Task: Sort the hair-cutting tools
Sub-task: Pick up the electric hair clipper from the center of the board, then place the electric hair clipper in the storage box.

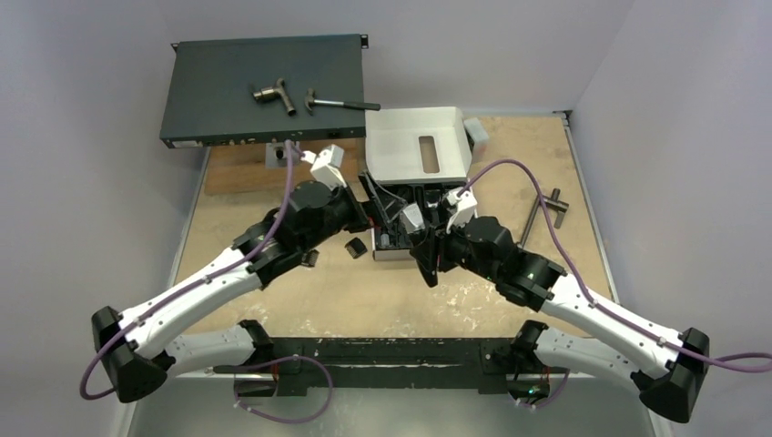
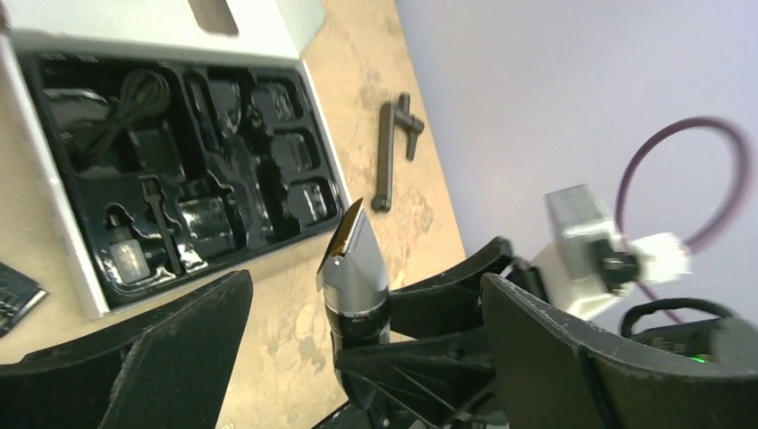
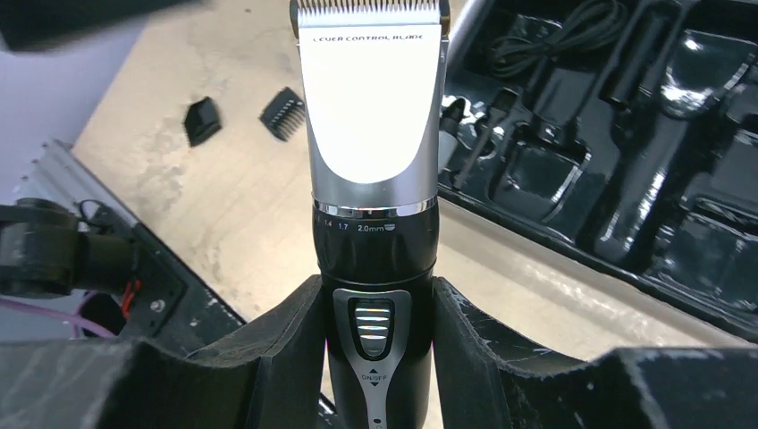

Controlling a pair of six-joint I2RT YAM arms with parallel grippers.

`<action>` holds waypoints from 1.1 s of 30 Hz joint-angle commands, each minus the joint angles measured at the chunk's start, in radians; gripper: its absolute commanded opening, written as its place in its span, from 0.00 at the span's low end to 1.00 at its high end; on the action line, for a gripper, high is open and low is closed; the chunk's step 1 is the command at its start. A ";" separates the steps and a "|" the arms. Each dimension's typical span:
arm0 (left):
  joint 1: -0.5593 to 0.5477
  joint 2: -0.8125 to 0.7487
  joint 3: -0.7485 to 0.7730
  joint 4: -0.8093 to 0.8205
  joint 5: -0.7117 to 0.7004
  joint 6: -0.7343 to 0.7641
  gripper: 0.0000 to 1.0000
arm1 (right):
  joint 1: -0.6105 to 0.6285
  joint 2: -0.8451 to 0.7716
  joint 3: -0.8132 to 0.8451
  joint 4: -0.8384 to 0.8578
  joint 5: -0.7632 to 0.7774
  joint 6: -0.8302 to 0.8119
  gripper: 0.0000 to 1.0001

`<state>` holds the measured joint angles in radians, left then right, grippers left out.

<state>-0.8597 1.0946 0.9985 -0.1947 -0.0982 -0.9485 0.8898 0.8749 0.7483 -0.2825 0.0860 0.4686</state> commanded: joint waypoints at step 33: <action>0.001 -0.690 -0.583 -0.365 -0.210 -0.154 0.98 | -0.384 0.734 0.407 0.009 0.143 -0.041 0.00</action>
<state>-0.8597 0.3897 0.4248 -0.5777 -0.3138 -1.1000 0.5236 1.6016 1.0859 -0.3450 0.2188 0.4469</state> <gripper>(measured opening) 0.977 0.400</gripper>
